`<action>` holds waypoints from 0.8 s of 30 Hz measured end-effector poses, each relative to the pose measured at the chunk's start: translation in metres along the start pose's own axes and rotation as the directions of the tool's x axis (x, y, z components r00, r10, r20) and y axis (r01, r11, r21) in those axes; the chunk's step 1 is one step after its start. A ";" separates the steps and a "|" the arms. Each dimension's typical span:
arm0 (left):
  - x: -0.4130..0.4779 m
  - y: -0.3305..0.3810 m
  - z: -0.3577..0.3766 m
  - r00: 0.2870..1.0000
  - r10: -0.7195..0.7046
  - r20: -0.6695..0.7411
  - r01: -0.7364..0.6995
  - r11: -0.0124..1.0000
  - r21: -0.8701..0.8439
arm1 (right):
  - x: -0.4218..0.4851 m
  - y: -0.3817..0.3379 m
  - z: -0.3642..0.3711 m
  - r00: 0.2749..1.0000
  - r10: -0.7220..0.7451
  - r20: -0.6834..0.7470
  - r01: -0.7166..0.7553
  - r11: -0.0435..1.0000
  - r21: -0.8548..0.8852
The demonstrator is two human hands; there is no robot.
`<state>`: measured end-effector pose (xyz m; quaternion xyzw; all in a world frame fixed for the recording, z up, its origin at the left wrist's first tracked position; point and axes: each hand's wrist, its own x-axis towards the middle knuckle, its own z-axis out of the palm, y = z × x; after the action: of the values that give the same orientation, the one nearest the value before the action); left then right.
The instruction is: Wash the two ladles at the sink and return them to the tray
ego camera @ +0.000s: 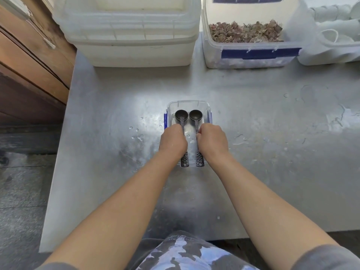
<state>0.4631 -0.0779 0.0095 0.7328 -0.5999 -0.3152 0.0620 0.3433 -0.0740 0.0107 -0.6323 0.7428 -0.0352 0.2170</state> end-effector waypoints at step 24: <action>-0.008 0.002 -0.003 0.997 0.066 -0.030 -0.066 0.998 0.012 | -0.002 -0.007 -0.009 1.000 -0.018 0.016 0.018 0.999 -0.033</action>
<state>0.4620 -0.0716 0.0157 0.7177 -0.6244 -0.2983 0.0775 0.3471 -0.0760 0.0216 -0.6428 0.7358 -0.0196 0.2121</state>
